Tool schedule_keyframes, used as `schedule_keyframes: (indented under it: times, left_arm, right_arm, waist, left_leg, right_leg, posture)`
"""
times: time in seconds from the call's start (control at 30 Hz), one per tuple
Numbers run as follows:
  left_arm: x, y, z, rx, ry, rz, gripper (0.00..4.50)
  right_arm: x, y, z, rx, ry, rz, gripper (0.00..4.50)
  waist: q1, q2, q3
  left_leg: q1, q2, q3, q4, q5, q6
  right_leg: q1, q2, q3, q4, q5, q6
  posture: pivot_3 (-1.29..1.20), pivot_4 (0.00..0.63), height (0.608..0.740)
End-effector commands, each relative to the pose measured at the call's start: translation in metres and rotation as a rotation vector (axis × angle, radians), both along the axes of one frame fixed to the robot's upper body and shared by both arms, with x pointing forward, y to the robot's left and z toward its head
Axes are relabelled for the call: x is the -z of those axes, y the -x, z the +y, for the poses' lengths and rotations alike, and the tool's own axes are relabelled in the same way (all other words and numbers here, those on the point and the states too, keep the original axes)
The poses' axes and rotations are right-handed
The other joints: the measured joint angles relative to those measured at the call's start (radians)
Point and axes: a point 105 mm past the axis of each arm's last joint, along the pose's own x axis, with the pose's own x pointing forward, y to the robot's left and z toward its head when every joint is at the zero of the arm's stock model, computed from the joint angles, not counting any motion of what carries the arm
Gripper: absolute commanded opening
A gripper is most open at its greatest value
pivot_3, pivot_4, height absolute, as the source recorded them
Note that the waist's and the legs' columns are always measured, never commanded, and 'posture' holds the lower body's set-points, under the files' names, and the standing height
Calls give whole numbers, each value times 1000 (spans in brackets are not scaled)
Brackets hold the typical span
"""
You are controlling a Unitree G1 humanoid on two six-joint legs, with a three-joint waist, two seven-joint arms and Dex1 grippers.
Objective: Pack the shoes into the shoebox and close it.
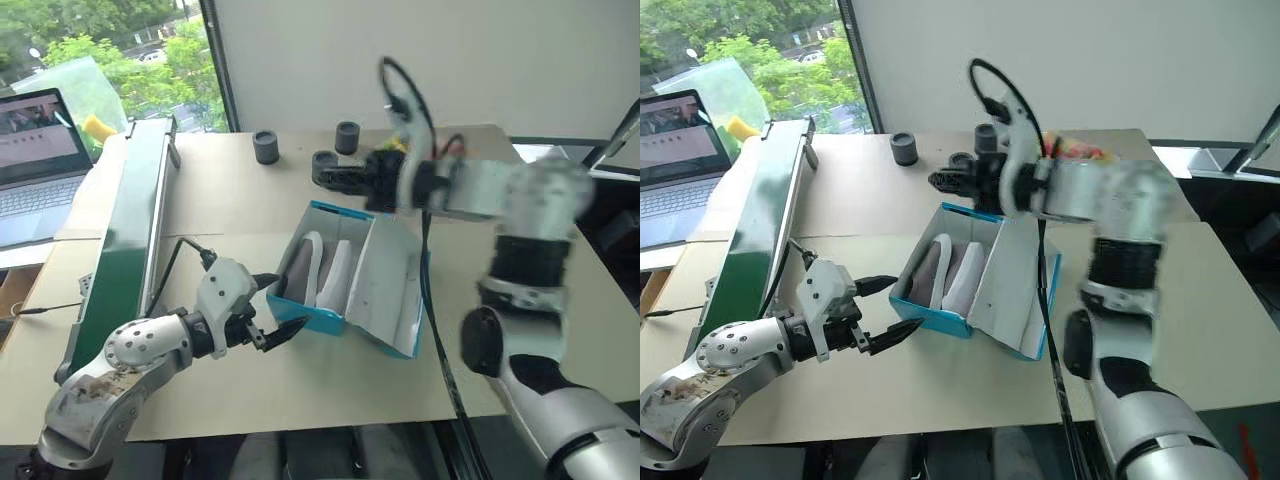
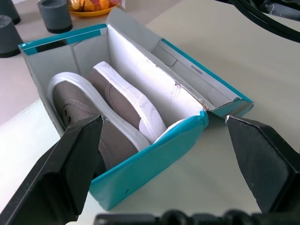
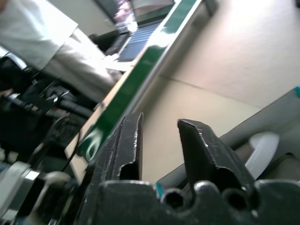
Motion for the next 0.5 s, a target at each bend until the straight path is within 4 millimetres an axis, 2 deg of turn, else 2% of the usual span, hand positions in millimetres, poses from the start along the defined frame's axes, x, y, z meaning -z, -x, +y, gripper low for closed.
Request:
schedule_keyframes:
  times: [0.03,0.13,0.2,0.27,0.3,0.37,0.5]
  left_arm:
    - [-8,2,-2,20,9,-24,4500]
    - [-9,0,-6,27,16,-28,4500]
    - [-9,-1,-7,32,17,-28,4500]
    - [-10,-1,-8,36,16,-29,4500]
    - [-11,-1,-7,37,16,-29,4500]
    - [-11,-1,-7,38,14,-27,4500]
    - [-11,-1,-6,40,11,-24,4500]
  right_arm:
    - [-8,63,-19,-280,-43,-100,149]
    - [29,79,-21,-316,69,-36,63]
    - [79,102,-19,-368,275,22,63]
    - [117,121,-19,-417,429,38,63]
    - [134,124,-20,-411,493,40,63]
    - [156,124,-22,-390,584,17,63]
    - [177,110,-19,-282,624,-5,63]
  waist:
    - [7,-1,0]
    - [-3,-1,0]
    - [-6,-1,0]
    - [-1,0,0]
    - [-2,0,0]
    - [-4,0,0]
    - [0,-3,1]
  left_leg:
    - [0,0,0,0,0,0]
    - [2,0,2,0,0,0]
    - [5,1,3,0,-1,2]
    - [5,1,3,0,-1,2]
    - [5,1,3,0,-2,2]
    - [4,1,5,1,-2,2]
    - [5,0,5,4,-1,2]
  right_leg:
    - [1,0,0,0,0,0]
    - [1,1,2,0,-2,4]
    - [3,3,4,0,-4,7]
    - [3,3,5,0,-5,8]
    - [3,3,5,0,-5,8]
    - [1,2,6,1,-5,8]
    - [2,1,7,0,-4,10]
  posture:
    - [0,150,740]
    - [0,150,740]
    - [0,150,740]
    - [0,150,740]
    - [0,150,740]
    - [0,150,740]
    - [0,150,740]
